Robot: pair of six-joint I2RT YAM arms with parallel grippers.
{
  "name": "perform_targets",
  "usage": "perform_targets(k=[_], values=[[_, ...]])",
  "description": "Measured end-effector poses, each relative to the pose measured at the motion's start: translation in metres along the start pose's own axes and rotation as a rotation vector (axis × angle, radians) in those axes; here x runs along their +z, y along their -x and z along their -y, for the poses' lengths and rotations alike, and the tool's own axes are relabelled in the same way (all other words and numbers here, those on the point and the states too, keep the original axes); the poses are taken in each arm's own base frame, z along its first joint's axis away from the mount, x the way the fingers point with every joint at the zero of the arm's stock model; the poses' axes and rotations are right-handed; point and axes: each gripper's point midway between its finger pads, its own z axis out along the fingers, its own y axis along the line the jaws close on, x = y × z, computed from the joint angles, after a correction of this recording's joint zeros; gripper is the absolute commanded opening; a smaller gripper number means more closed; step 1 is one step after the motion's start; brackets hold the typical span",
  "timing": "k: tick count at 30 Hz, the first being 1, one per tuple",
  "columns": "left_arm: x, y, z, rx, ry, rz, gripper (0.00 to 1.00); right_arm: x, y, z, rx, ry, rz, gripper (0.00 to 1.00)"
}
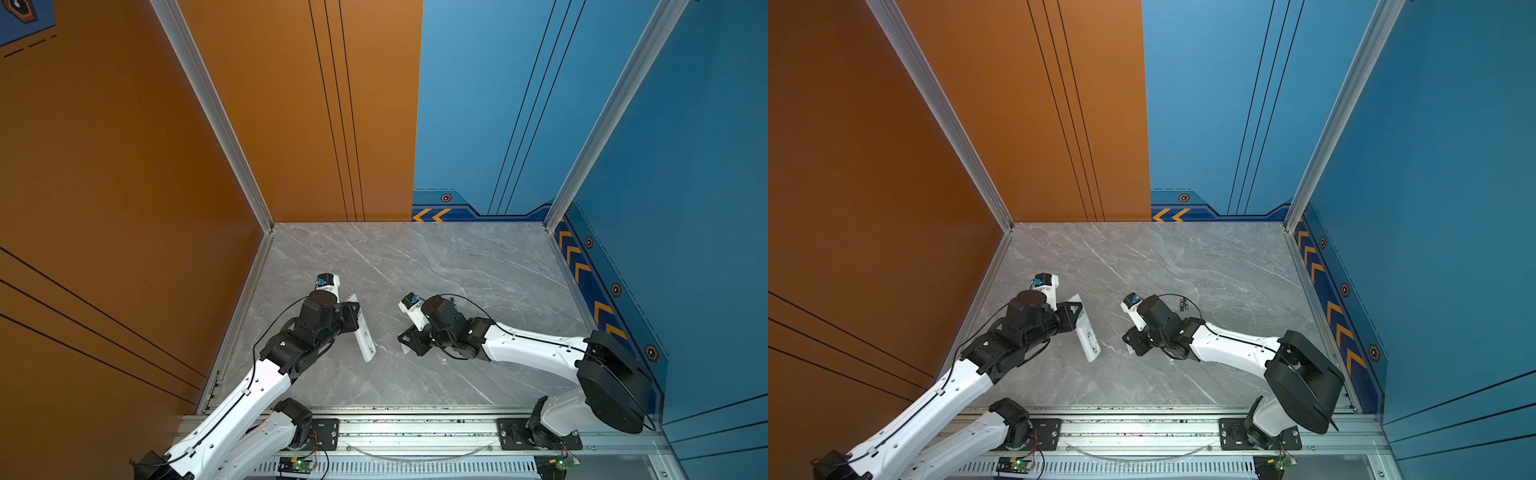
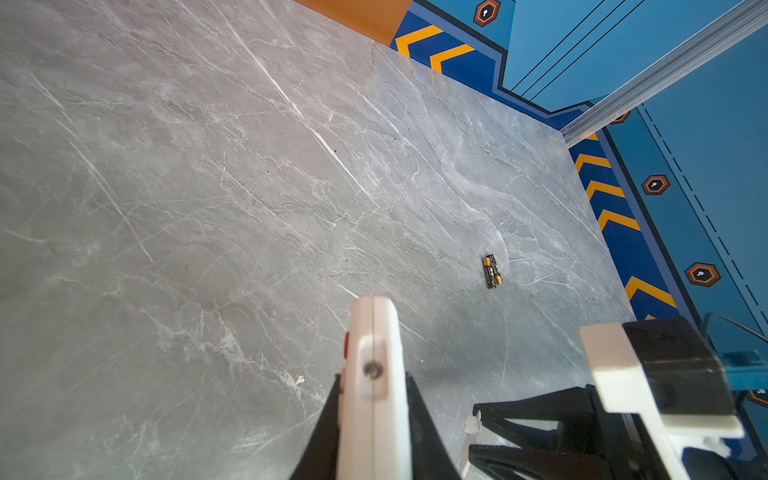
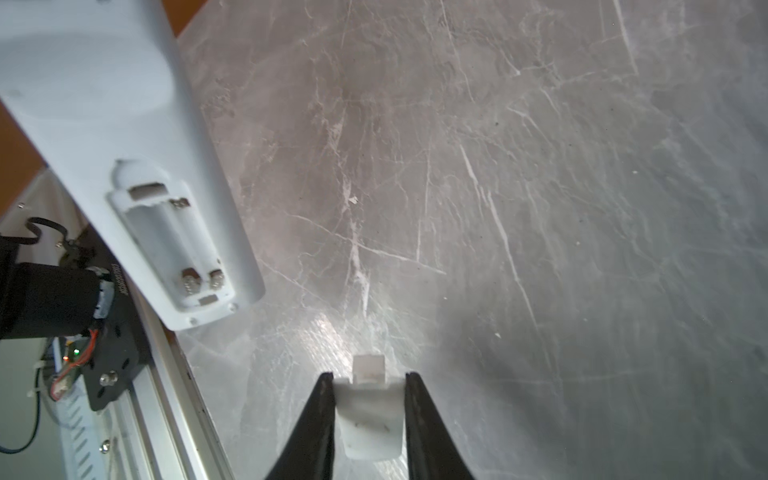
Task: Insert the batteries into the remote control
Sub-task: 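Pinch the cover tab with the right gripper and pull the cover off, then lower the battery cover and release it onto the table with the right gripper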
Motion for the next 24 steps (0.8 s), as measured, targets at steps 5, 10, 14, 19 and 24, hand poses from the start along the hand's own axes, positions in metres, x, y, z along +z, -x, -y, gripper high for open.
perform_targets(k=[5,10,14,19,24], values=[[-0.001,0.0,0.0,0.007,-0.001,0.001,0.0,-0.003,-0.015,0.017,-0.038,-0.081,-0.06,0.26],[-0.001,0.0,-0.001,0.006,0.002,0.002,0.0,-0.006,-0.027,0.032,-0.064,-0.147,-0.109,0.27],[-0.001,0.0,-0.001,0.012,0.001,0.0,0.0,-0.008,-0.033,0.041,-0.077,-0.179,-0.139,0.27],[-0.001,0.0,-0.001,0.015,-0.001,-0.001,0.0,-0.007,-0.035,0.045,-0.089,-0.199,-0.157,0.27],[-0.001,-0.001,0.0,0.016,-0.005,-0.004,0.0,-0.003,-0.041,0.049,-0.097,-0.212,-0.185,0.27]])
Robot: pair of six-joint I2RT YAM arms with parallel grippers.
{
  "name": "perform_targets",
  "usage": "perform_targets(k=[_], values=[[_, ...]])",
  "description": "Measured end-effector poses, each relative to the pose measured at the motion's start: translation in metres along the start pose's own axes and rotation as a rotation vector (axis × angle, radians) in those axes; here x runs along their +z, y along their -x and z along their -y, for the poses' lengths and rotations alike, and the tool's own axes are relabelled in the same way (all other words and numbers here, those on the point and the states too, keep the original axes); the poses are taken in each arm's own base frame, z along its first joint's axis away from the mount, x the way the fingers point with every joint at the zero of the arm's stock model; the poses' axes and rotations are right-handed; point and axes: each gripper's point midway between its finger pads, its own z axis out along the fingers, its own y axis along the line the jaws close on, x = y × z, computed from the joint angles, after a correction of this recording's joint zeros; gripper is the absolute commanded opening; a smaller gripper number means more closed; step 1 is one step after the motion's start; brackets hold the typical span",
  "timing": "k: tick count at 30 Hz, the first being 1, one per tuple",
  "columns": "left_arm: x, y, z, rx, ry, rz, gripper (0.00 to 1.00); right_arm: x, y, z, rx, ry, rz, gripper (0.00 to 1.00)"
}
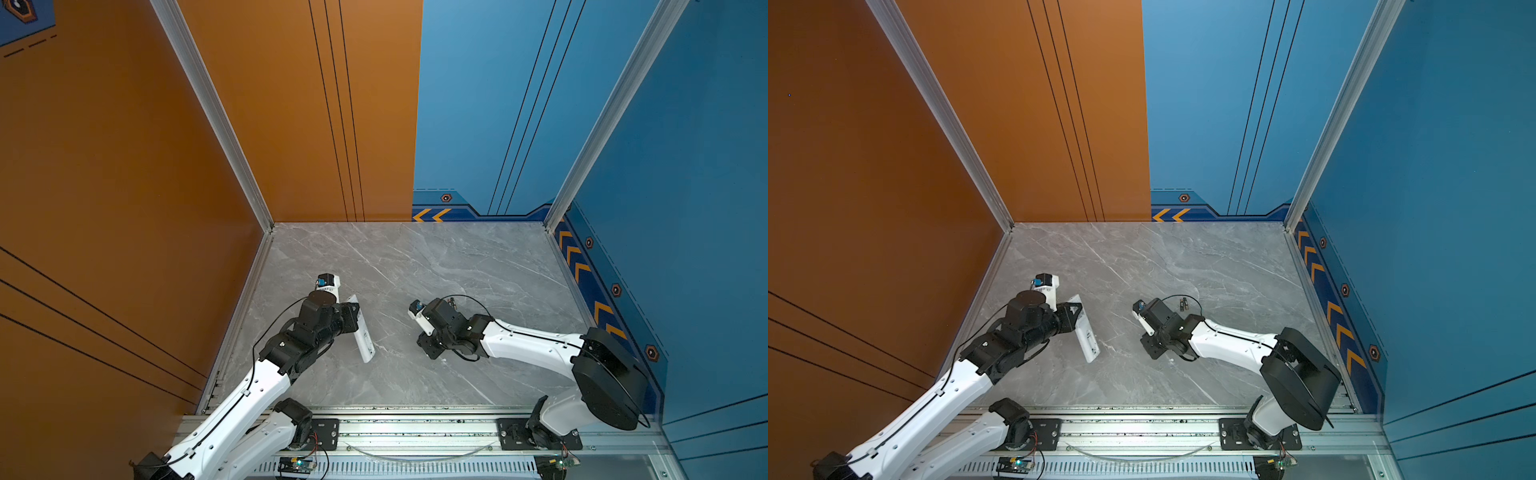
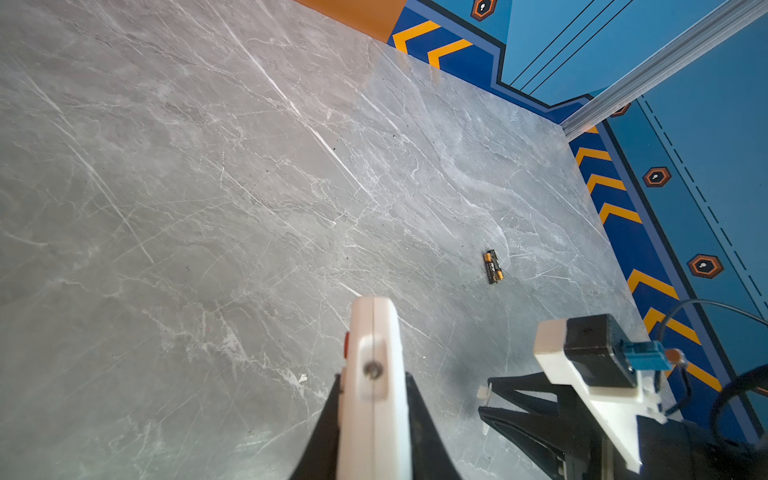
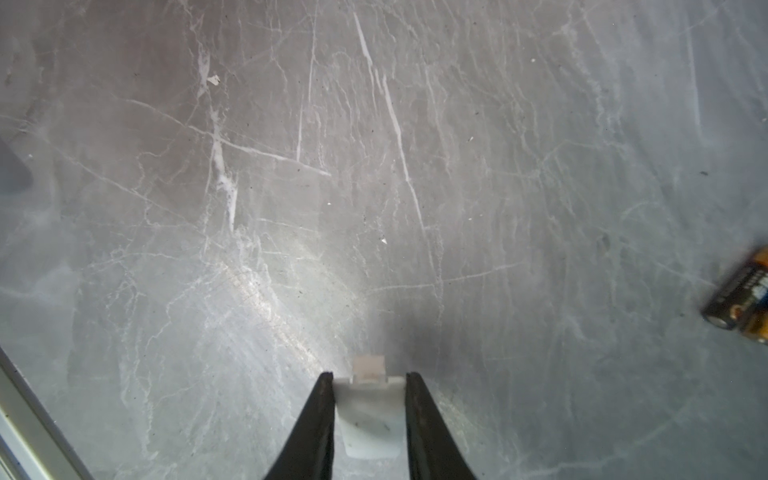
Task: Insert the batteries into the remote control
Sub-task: 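Lower the battery cover and release it onto the table with the right gripper, then move the right gripper over the two AA batteries on the table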
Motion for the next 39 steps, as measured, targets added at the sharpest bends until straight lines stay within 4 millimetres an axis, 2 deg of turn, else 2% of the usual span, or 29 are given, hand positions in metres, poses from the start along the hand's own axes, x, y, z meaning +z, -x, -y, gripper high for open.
perform_targets(k=[14,26,35,39], values=[[-0.002,0.001,0.002,0.0,-0.011,0.003,0.0,0.015,-0.012,0.006,0.0,-0.034,-0.071,0.31],[-0.003,0.001,0.003,0.006,-0.019,0.002,0.0,0.011,-0.004,0.009,0.009,-0.038,-0.05,0.41],[0.001,-0.008,0.009,0.005,-0.071,-0.025,0.0,-0.008,0.013,0.046,0.112,-0.083,0.021,0.48],[0.003,-0.012,0.013,0.005,-0.1,-0.034,0.0,-0.017,0.019,0.077,0.186,-0.119,0.051,0.48]])
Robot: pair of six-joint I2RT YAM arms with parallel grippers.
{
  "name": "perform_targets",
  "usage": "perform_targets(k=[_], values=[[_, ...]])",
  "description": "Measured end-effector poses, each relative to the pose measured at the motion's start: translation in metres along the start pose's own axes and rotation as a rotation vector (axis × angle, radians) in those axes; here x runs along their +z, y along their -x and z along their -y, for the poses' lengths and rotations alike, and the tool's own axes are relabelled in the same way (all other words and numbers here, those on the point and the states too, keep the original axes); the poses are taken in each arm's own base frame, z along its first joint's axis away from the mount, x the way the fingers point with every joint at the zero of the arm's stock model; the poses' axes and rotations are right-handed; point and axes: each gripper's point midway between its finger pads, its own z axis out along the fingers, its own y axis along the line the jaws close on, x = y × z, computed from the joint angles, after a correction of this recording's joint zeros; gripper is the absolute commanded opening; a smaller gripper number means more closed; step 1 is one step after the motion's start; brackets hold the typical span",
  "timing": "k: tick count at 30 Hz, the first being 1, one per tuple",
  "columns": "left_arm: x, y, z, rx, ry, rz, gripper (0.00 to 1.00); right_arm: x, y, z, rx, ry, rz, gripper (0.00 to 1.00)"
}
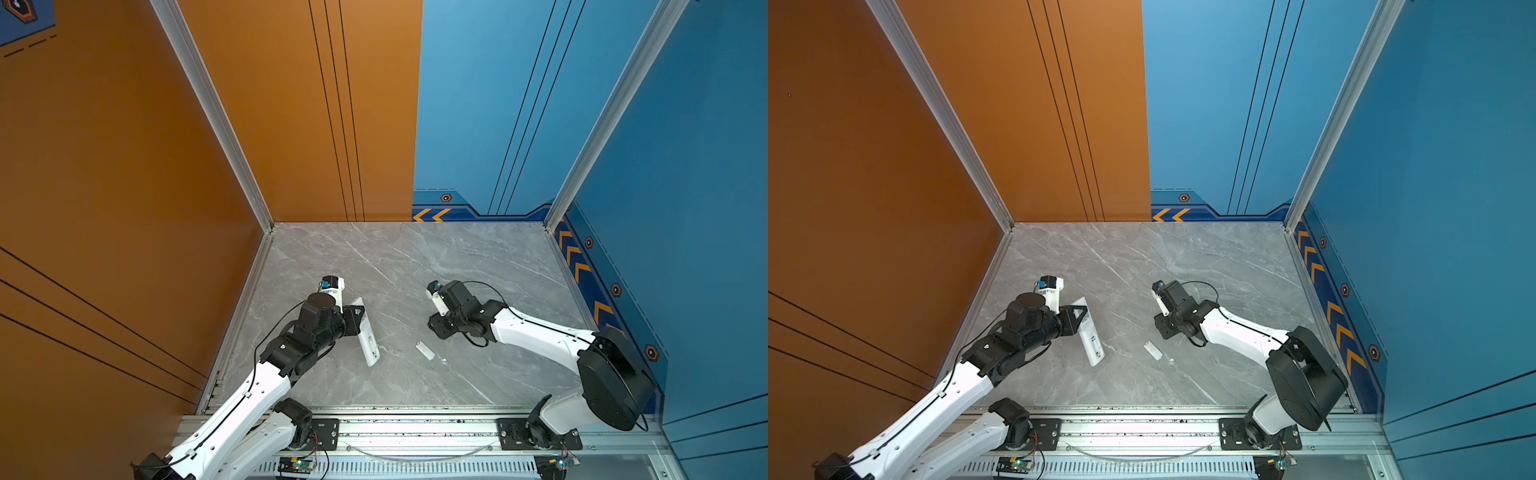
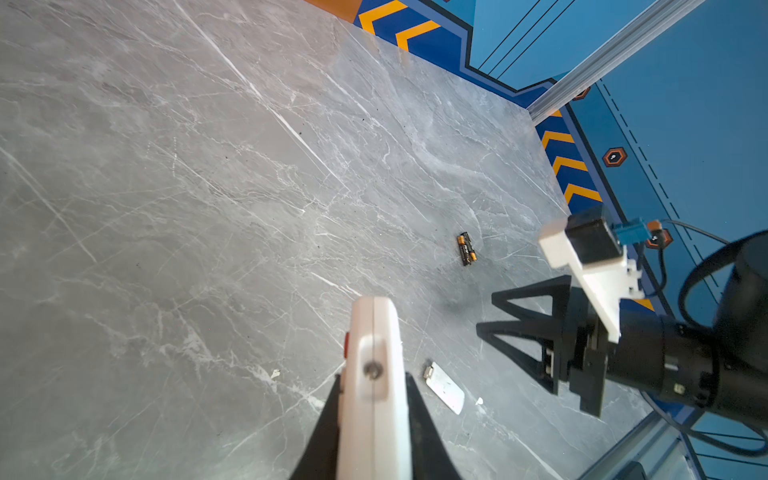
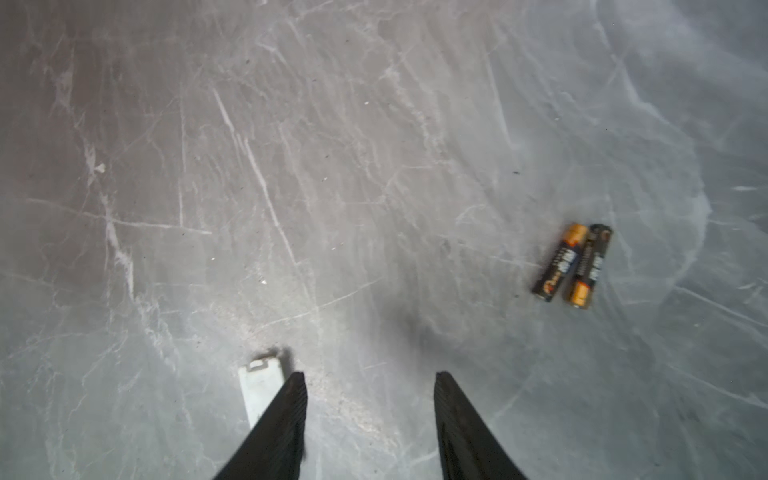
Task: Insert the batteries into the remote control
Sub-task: 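Move the right gripper over the two AA batteries on the table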
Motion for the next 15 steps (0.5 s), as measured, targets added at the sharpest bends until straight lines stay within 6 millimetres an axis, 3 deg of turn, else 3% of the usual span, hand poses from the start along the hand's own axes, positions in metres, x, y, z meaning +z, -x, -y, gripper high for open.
perform_targets(k=[6,15], values=[[0.005,-0.001,0.008,0.007,-0.04,-0.004,0.0,-0.001,0.011,0.049,0.105,-0.067,0.001,0.44],[0.012,0.002,0.017,0.013,-0.079,-0.001,0.0,0.018,0.025,0.087,0.165,-0.094,-0.034,0.38]])
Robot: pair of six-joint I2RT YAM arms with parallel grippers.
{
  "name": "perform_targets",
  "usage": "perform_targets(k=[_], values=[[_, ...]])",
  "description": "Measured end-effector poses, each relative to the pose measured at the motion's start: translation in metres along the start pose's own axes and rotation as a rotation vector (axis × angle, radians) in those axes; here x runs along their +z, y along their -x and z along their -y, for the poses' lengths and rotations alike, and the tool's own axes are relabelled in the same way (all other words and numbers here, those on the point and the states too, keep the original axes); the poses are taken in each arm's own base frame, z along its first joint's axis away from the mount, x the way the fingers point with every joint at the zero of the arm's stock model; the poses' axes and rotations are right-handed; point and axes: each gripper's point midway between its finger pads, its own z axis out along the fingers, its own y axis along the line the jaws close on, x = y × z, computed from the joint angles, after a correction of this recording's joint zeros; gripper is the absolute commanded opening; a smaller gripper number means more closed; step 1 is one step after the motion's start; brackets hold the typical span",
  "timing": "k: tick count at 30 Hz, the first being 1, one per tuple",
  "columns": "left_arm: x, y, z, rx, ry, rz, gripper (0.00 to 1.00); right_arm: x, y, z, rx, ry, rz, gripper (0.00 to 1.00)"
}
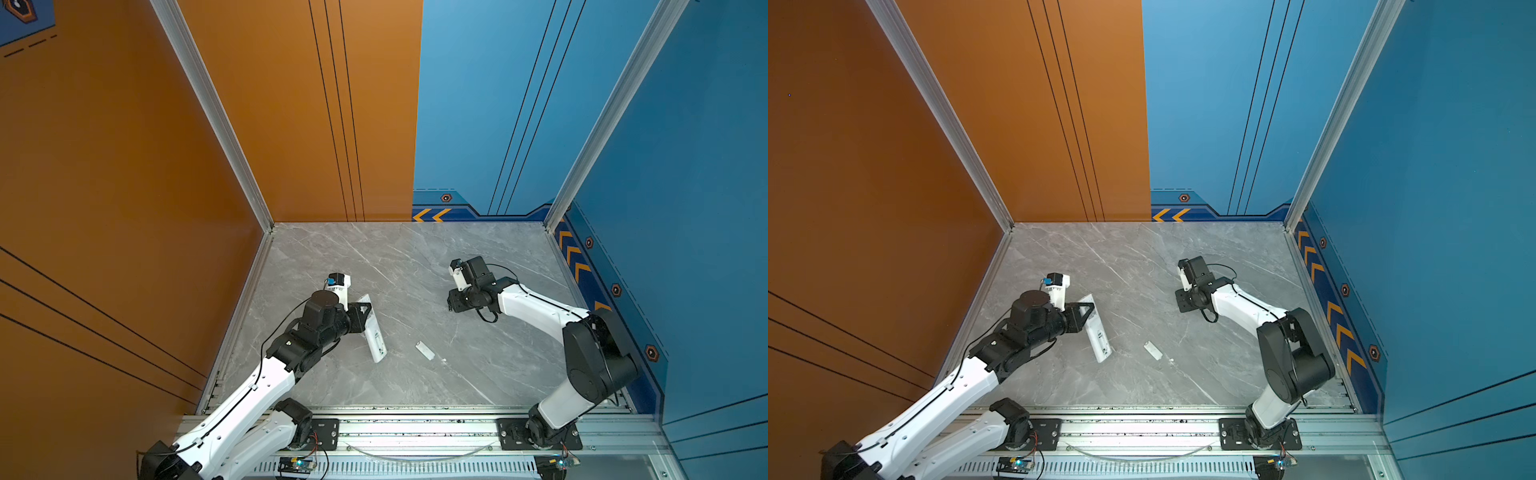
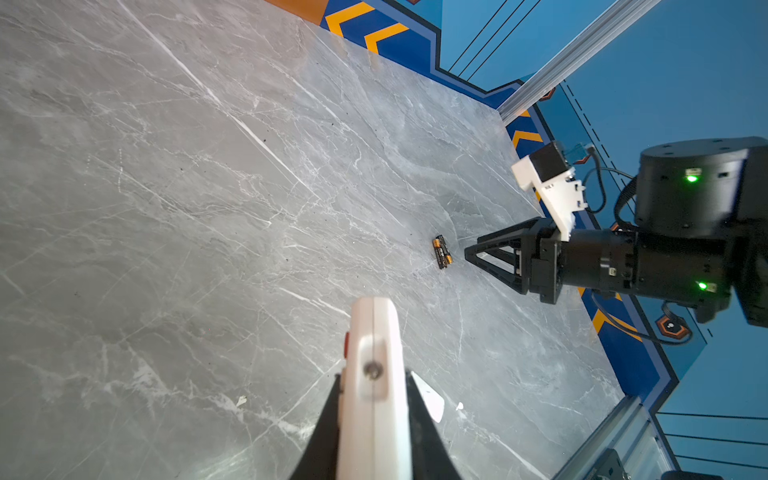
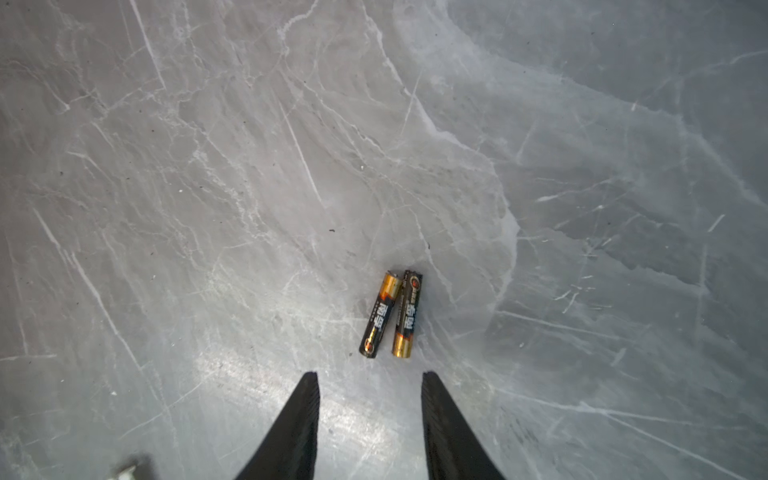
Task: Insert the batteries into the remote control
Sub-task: 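Move the right gripper over the two AA batteries on the table, then close the right gripper on one AA battery and lift it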
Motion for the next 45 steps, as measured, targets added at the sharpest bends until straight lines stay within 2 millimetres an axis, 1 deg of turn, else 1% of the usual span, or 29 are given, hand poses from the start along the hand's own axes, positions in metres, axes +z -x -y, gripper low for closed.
perform_targets(k=[3,7,11,15,18,22,31,38,45], values=[[0.003,-0.002,0.0,0.0,-0.003,-0.01,0.0,0.01,-0.002,0.004,0.005,-0.003,-0.027,0.36],[0.008,-0.002,0.001,0.001,-0.008,-0.015,0.0,0.02,-0.003,0.002,-0.003,0.006,-0.053,0.34],[0.013,-0.003,0.0,0.004,-0.008,-0.02,0.0,0.022,-0.002,-0.001,-0.007,0.018,-0.058,0.33],[0.019,-0.005,-0.001,0.005,-0.006,-0.034,0.0,0.025,0.004,-0.007,-0.017,0.025,-0.053,0.32],[0.022,-0.007,-0.001,0.005,-0.011,-0.038,0.0,0.031,0.003,-0.008,-0.02,0.025,-0.066,0.32],[0.023,-0.009,-0.003,0.005,-0.011,-0.04,0.0,0.04,-0.004,-0.007,-0.019,0.022,-0.093,0.31],[0.023,-0.01,-0.004,0.016,-0.01,-0.04,0.0,0.043,-0.004,-0.009,-0.023,0.023,-0.097,0.3],[0.023,-0.009,-0.003,0.024,-0.012,-0.036,0.0,0.052,-0.012,-0.011,-0.03,0.023,-0.128,0.3],[0.022,-0.008,-0.003,0.024,-0.013,-0.032,0.0,0.054,-0.01,-0.02,-0.05,0.026,-0.125,0.28]])
